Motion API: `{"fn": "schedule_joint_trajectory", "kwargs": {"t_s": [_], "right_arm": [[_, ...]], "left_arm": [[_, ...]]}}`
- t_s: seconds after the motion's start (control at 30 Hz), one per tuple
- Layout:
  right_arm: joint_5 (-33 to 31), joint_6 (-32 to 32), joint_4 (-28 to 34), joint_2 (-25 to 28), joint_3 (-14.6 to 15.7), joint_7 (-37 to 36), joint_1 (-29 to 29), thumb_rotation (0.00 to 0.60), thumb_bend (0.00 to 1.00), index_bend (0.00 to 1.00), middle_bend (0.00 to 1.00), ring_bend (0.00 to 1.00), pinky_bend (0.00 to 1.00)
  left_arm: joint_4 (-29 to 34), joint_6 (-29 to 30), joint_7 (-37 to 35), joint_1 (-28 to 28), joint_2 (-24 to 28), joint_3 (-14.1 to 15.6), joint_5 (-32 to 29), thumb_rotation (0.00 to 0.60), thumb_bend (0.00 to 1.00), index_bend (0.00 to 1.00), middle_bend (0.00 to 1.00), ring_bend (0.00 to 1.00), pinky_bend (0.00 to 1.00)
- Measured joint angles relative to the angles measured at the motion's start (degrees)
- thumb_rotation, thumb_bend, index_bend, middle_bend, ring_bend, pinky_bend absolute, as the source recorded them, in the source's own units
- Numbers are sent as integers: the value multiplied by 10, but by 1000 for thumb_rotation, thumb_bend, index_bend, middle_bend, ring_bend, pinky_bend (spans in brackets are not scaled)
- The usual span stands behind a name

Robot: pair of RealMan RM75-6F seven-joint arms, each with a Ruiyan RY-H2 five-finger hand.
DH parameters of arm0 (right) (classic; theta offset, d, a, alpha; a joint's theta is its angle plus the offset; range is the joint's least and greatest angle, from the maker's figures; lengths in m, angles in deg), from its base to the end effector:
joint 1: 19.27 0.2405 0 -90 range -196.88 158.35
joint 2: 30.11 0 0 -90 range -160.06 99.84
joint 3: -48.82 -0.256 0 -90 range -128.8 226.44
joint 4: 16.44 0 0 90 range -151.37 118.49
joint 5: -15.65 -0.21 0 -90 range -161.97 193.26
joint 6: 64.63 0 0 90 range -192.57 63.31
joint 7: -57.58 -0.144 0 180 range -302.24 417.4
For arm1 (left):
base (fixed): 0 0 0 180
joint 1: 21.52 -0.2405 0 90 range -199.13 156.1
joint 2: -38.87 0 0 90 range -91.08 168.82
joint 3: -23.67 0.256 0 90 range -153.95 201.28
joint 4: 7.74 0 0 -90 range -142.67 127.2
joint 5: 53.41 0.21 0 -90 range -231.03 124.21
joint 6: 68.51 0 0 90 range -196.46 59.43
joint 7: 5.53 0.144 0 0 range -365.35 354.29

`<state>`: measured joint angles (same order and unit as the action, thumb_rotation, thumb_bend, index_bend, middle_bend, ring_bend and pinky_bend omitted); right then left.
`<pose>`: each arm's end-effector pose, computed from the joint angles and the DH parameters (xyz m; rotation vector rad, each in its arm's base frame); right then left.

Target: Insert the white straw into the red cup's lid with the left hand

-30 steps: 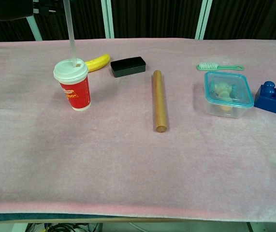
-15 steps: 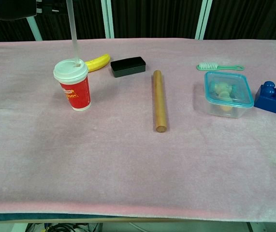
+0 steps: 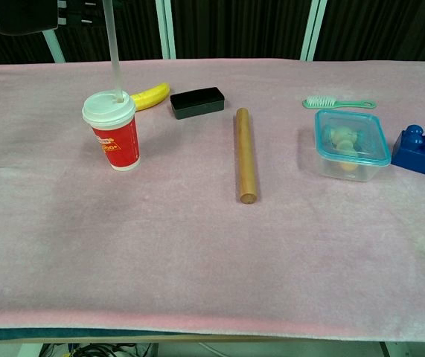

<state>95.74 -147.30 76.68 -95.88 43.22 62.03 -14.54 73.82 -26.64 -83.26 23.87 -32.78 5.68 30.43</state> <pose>-0.3180 -0.1893 0.1549 1.3084 -0.9247 0.8362 -0.1343 0.4028 0.0851 -1.3294 -2.1464 -1.6318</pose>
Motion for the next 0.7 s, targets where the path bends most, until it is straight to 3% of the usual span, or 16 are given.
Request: {"fn": "schedule_joint_trajectory", "kwargs": {"t_s": [0.7], "right_arm": [[-1,-1,1,0,-1,-1,0,600,231,78,28,58,184]], "left_arm": [[-39,27,-46,6,-17,45,15,600,443,592,328,53,99]]}}
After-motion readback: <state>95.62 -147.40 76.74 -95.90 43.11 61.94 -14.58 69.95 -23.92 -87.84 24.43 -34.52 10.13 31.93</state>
